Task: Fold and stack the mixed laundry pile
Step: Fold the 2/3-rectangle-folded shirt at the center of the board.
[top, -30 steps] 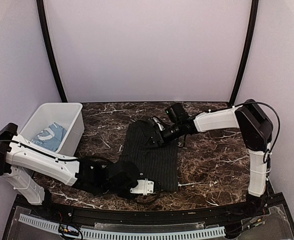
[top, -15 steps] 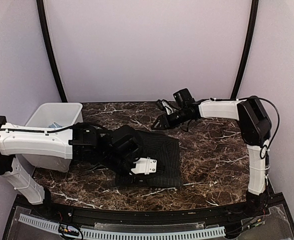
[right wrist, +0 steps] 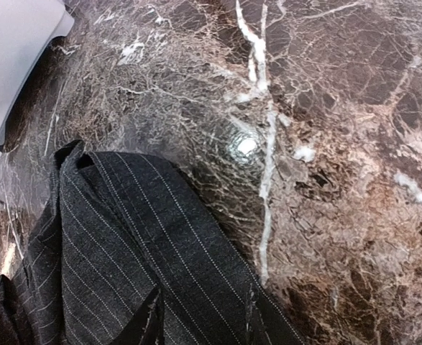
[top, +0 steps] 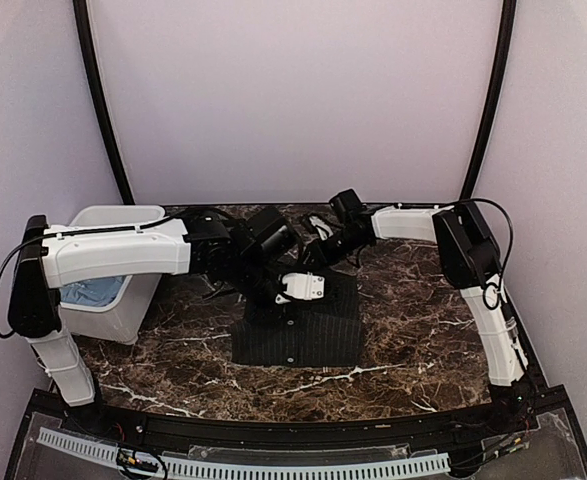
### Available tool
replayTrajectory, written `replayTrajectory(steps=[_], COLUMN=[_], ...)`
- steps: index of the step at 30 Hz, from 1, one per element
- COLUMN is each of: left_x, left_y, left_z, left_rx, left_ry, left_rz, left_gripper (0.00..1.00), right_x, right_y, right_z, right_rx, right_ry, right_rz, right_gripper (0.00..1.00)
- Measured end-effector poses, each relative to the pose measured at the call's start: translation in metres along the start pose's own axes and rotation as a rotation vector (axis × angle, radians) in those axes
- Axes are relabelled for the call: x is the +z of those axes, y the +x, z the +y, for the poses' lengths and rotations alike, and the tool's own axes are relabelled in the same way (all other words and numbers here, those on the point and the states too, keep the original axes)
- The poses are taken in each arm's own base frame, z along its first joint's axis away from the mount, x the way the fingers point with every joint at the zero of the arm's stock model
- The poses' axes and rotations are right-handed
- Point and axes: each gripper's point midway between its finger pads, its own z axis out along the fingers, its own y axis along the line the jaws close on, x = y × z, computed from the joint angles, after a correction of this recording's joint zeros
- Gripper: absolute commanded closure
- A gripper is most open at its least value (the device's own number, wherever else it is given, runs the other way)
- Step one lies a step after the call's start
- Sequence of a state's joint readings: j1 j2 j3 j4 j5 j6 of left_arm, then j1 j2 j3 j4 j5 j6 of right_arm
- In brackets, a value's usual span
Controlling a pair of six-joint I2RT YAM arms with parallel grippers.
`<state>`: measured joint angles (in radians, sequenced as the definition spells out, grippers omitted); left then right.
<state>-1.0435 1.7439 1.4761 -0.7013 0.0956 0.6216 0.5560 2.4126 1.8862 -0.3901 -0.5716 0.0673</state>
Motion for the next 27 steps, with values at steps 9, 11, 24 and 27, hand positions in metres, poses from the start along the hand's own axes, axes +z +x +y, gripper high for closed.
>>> replayTrajectory(steps=[9,11,24,27], left_x=[0.031,0.038,0.089,0.101], left_y=[0.010,0.014,0.022,0.027], left_z=[0.046,0.058,0.121,0.123], left_rx=[0.097,0.110,0.246,0.260], left_ry=[-0.071,-0.089,-0.256,-0.261], left_rz=[0.037,0.045,0.009,0.009], left_gripper=[1.00,0.99,1.00,0.99], right_x=[0.002,0.003,0.005,0.005], right_y=[0.006,0.008,0.018,0.018], right_z=[0.006,0.008,0.020,0.022], right_rx=[-0.020,-0.021,-0.023,-0.024], right_ry=[-0.044,-0.061,-0.148,-0.160], right_rz=[0.020,0.024,0.035,0.036], right_gripper=[0.70,0.71,0.73,0.75])
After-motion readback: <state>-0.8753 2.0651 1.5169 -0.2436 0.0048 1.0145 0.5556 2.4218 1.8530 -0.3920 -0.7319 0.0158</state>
